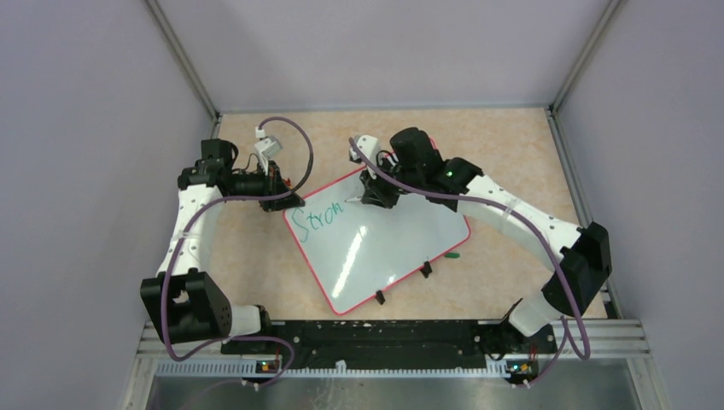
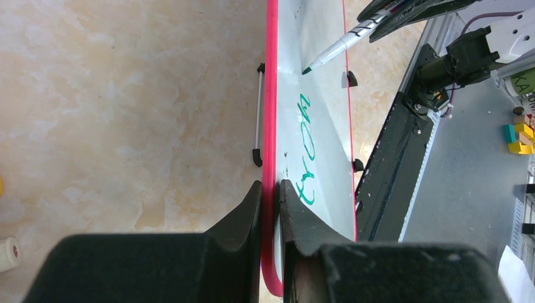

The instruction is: Write a sentence on the whiteboard

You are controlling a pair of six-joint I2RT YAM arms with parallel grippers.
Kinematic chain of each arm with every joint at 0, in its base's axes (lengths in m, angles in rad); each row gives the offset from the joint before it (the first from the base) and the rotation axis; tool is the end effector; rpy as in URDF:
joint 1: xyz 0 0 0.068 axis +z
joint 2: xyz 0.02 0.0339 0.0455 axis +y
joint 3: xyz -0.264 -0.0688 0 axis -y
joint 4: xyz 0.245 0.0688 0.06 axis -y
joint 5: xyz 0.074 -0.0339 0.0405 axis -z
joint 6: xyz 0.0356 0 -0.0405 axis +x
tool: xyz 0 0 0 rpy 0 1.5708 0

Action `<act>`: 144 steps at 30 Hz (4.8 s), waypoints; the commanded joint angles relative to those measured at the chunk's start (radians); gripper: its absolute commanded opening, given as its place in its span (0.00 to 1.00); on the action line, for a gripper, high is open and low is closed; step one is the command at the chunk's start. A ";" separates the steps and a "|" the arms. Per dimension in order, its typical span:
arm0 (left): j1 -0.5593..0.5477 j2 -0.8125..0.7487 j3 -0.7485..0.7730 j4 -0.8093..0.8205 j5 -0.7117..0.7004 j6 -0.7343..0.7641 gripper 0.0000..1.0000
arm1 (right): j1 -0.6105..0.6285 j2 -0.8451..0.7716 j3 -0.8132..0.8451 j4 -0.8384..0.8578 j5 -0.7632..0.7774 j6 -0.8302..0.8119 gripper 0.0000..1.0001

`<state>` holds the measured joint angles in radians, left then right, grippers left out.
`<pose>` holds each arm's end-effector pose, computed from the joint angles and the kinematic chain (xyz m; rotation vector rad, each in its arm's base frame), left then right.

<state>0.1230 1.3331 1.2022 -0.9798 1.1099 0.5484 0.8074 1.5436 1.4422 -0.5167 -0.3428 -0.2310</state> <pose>0.2505 -0.0012 0.3171 0.7560 2.0276 -1.0883 0.2335 0.2613 0.3500 -1.2768 1.8335 0.6957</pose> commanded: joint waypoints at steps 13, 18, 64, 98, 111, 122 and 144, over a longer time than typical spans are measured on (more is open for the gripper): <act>-0.008 -0.023 -0.016 0.044 -0.009 0.020 0.00 | 0.003 0.049 0.098 0.016 0.005 0.005 0.00; -0.008 -0.024 -0.016 0.043 -0.009 0.020 0.00 | 0.016 0.064 0.095 0.015 0.004 0.002 0.00; -0.011 -0.028 -0.016 0.047 -0.016 0.011 0.00 | -0.004 -0.014 0.015 0.000 0.045 -0.031 0.00; -0.013 -0.035 -0.018 0.053 -0.016 0.009 0.00 | -0.005 -0.009 0.003 -0.007 0.026 -0.032 0.00; -0.014 -0.035 -0.016 0.056 -0.017 0.005 0.00 | 0.024 -0.059 -0.097 0.014 0.001 -0.004 0.00; -0.016 -0.036 -0.016 0.056 -0.018 0.003 0.00 | 0.073 -0.016 -0.034 0.021 -0.004 -0.001 0.00; -0.019 -0.037 -0.015 0.056 -0.023 0.002 0.00 | -0.009 -0.057 0.010 0.030 0.014 -0.034 0.00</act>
<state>0.1173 1.3174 1.1912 -0.9573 1.1023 0.5400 0.8021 1.4914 1.3972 -0.5163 -0.3374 -0.2485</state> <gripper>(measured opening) 0.159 0.103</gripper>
